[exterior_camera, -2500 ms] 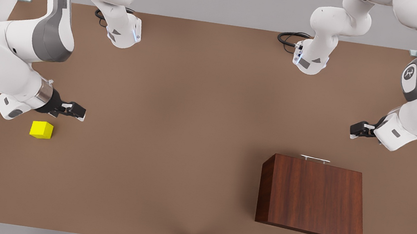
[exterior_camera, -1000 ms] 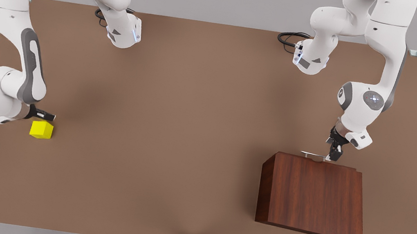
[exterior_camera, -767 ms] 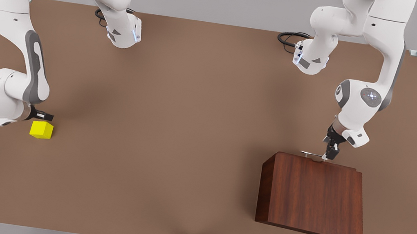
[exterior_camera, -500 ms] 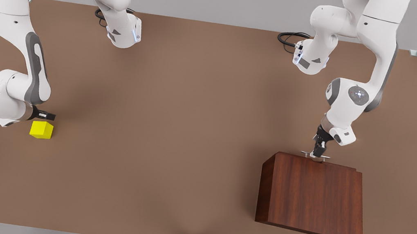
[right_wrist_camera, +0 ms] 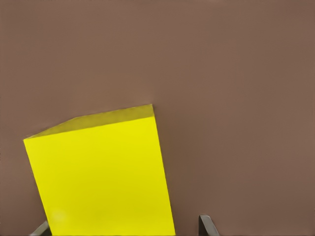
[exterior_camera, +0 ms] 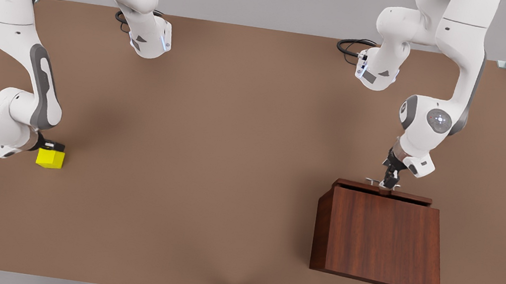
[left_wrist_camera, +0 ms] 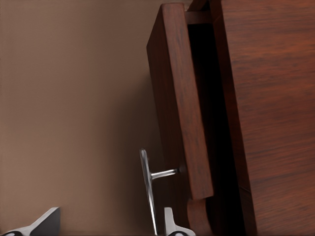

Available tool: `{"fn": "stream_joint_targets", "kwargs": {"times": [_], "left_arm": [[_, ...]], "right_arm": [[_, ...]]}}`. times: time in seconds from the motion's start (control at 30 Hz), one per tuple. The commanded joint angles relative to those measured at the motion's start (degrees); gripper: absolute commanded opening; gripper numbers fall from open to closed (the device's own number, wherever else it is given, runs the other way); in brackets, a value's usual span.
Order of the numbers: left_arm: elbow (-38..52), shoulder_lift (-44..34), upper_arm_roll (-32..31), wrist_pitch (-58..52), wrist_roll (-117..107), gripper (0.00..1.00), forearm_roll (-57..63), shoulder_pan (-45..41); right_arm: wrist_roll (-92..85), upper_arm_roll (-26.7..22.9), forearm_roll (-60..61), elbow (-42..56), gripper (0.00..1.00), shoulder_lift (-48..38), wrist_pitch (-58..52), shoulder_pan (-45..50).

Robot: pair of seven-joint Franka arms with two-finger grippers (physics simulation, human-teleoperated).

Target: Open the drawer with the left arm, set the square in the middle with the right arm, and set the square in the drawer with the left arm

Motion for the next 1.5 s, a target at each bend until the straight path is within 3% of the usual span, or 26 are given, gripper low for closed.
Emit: {"fn": "stream_joint_targets", "kwargs": {"times": [0.0,0.6,0.63,0.67,0.8,0.97,1.13,1.2,1.23,1.33,1.4,1.47], "left_arm": [[-0.01,0.08,0.0,-0.05,-0.04,1.0,-0.01,-0.08],[-0.01,-3.87,-0.09,-10.15,-4.17,1.0,-0.01,-0.87],[-0.01,-3.87,-0.09,-10.59,-4.43,1.0,-0.01,-0.87],[-0.01,-3.87,-0.09,-10.59,-4.43,1.0,-0.01,-0.87],[-0.01,-4.58,-0.09,-13.49,-5.4,1.0,-0.01,-1.66],[-0.01,-5.8,-0.09,-16.83,-5.66,1.0,-0.01,-1.75],[-0.1,-6.86,-0.09,-19.03,-5.84,1.0,-0.01,-1.75],[-0.36,-6.77,-0.09,-19.03,-6.1,1.0,-0.01,-1.75],[-0.36,-6.68,-0.09,-18.94,-6.02,1.0,-0.01,-1.75],[-0.36,-6.69,-0.09,-18.68,-5.93,1.0,-0.01,-1.75],[-0.36,-6.69,-0.09,-18.24,-6.02,1.0,-0.01,-1.75],[-0.36,-6.6,-0.09,-18.24,-6.02,1.0,-0.01,-1.75]], "right_arm": [[0.0,0.0,-0.03,0.01,1.0,0.0,0.04,0.0],[0.79,0.09,-0.12,3.87,0.99,4.92,4.25,0.97],[0.79,0.09,-0.12,3.87,0.87,4.92,4.25,0.97],[0.79,0.18,-0.12,3.87,0.53,4.92,4.17,0.97],[0.88,0.44,-0.03,4.22,0.46,4.83,4.08,0.97],[1.05,1.14,0.23,4.4,0.46,3.69,3.29,1.06],[10.98,7.9,0.15,7.74,0.46,1.32,-7.43,1.41],[18.0,14.31,-0.29,11.34,0.47,-0.17,-15.25,1.49],[24.59,19.77,-0.38,12.13,0.47,-1.23,-18.77,1.49],[40.41,30.5,-1.17,12.75,0.47,-1.14,-21.23,2.8],[54.83,30.59,-1.17,16.26,0.46,-1.41,-21.23,11.86],[58.53,29.97,-1.0,18.38,0.46,-0.7,-20.53,17.04]]}}
